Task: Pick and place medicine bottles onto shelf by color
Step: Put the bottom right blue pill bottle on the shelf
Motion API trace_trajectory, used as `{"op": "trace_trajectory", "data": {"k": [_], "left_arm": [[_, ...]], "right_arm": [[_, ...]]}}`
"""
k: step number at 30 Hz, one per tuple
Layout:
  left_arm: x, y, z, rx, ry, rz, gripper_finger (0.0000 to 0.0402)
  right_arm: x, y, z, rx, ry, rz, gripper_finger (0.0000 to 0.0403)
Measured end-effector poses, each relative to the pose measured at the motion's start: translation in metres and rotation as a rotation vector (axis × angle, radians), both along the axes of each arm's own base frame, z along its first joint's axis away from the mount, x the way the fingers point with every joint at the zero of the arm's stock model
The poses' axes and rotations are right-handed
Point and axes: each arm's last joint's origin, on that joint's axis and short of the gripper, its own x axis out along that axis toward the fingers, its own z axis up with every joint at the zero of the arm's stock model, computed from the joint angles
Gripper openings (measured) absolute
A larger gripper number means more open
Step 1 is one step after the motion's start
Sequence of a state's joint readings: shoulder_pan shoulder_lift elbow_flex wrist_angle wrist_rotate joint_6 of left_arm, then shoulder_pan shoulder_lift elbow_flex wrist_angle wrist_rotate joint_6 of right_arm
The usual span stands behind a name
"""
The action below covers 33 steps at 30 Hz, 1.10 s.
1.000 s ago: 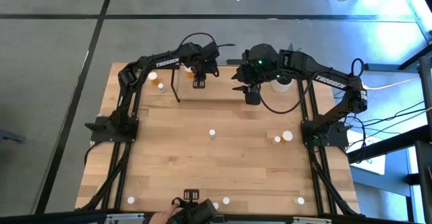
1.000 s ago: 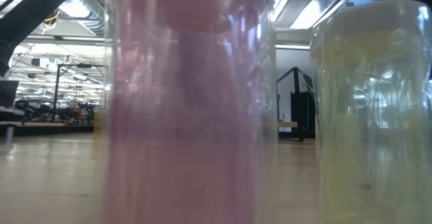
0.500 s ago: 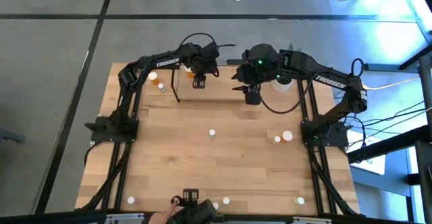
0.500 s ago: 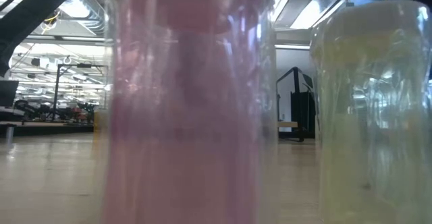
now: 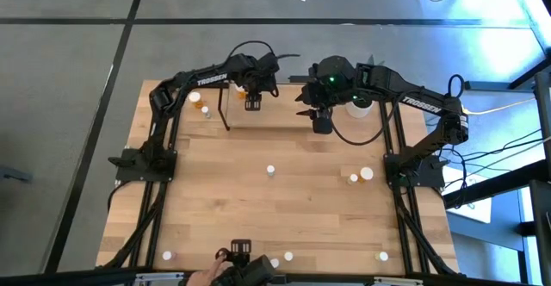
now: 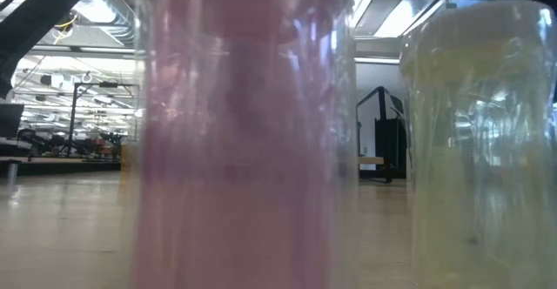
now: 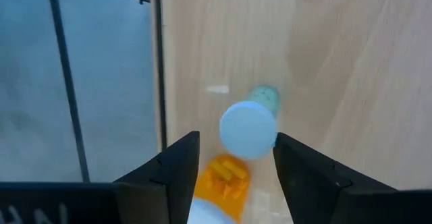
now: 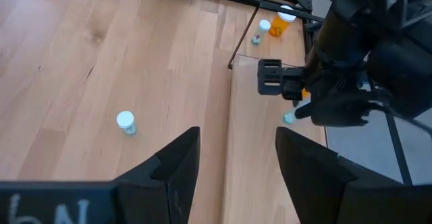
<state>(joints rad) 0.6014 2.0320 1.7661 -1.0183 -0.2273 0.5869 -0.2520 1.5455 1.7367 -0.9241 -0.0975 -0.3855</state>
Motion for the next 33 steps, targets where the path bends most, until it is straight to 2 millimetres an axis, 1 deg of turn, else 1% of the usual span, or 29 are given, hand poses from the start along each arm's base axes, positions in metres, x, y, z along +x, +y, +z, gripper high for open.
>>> {"op": "trace_trajectory", "data": {"k": [8,13,16,19,23,29,33], "left_arm": [[-0.01,-0.006,0.028,0.067,-0.028,0.022,0.0182],[-0.016,-0.017,0.036,0.022,-0.019,0.033,0.0182],[-0.019,-0.023,0.034,-0.075,-0.012,0.023,0.0182],[-0.019,-0.023,0.03,-0.135,-0.018,0.006,0.0182],[-0.016,-0.02,0.024,-0.154,-0.058,-0.045,0.018],[-0.019,-0.017,0.011,-0.213,-0.085,-0.048,0.0163],[-0.019,-0.016,0.007,-0.219,-0.101,-0.052,0.0153]], "right_arm": [[0.0,0.0,0.0,0.0,0.0,0.0,0.0195],[0.0,0.0,0.0,0.0,-0.001,0.0,0.0195],[0.0,0.0,0.0,0.0,-0.001,0.0,0.0195],[0.0,0.0,0.0,0.0,-0.001,0.0,0.0195],[0.0,0.0,0.0,0.0,-0.001,0.0,0.0195],[0.0,0.0,0.0,0.0,-0.001,0.0,0.0195],[0.0,0.0,0.0,0.0,-0.001,0.0,0.0195]]}}
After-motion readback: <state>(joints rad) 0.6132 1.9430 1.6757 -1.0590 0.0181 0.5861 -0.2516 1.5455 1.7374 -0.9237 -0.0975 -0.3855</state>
